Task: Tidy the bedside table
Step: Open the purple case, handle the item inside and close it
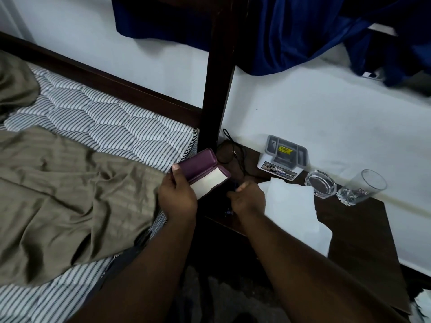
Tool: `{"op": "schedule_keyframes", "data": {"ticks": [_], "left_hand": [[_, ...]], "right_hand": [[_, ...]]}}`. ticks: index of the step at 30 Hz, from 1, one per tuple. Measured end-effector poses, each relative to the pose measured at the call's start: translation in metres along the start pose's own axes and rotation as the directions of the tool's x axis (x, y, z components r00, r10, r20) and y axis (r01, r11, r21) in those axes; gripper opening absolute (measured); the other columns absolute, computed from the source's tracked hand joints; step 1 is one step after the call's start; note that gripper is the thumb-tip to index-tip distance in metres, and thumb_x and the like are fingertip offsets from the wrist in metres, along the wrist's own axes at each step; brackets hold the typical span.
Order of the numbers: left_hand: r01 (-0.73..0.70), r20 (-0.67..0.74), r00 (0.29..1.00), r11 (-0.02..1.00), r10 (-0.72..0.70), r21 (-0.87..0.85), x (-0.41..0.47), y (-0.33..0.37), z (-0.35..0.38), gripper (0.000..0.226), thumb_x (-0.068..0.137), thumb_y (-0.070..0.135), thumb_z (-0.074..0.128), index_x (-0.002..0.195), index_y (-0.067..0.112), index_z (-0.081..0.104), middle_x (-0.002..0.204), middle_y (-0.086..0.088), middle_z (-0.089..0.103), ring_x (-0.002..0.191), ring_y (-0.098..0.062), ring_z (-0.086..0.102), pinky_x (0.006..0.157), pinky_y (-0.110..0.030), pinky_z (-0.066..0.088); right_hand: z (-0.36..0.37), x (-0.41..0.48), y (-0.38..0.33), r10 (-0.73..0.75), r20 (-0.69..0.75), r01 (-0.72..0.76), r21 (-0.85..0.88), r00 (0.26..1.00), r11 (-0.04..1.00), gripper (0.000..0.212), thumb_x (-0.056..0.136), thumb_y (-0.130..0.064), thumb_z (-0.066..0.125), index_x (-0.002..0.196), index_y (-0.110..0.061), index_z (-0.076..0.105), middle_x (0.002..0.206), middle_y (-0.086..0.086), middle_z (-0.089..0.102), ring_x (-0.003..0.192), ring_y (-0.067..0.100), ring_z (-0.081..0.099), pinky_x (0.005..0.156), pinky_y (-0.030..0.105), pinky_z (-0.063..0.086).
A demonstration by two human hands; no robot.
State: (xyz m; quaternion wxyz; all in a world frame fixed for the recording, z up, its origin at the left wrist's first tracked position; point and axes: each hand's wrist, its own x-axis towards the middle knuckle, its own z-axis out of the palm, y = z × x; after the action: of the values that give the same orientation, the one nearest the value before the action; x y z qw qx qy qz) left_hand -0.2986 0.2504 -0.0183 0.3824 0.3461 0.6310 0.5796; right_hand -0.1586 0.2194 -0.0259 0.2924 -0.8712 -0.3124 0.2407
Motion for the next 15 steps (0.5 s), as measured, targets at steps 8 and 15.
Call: {"op": "schedule_keyframes", "data": {"ticks": [8,15], "left_hand": [[-0.032,0.006,0.999,0.999,0.032,0.001,-0.004,0.003,-0.004,0.048,0.108,0.04,0.042,0.123,0.006,0.071,0.113,-0.015,0.076,0.107,-0.029,0.07,0.085,-0.024,0.045],[-0.023,0.079,0.997,0.999,0.021,0.026,-0.009,0.008,-0.009,0.051,0.108,0.042,0.041,0.128,0.005,0.069,0.12,-0.017,0.074,0.115,-0.033,0.067,0.089,-0.026,0.043]], "right_hand": [[-0.012,0.001,0.008,0.13,-0.01,-0.122,0.271,0.992,0.955,0.029,0.053,-0.035,0.08,0.069,-0.018,0.064,0.069,0.002,0.074,0.07,0.029,0.075,0.076,0.045,0.063],[-0.054,-0.005,0.004,0.03,-0.069,-0.008,0.302,0.997,0.953,0.026,0.047,-0.031,0.075,0.068,-0.017,0.068,0.064,0.001,0.074,0.066,0.027,0.075,0.068,0.049,0.064]]}}
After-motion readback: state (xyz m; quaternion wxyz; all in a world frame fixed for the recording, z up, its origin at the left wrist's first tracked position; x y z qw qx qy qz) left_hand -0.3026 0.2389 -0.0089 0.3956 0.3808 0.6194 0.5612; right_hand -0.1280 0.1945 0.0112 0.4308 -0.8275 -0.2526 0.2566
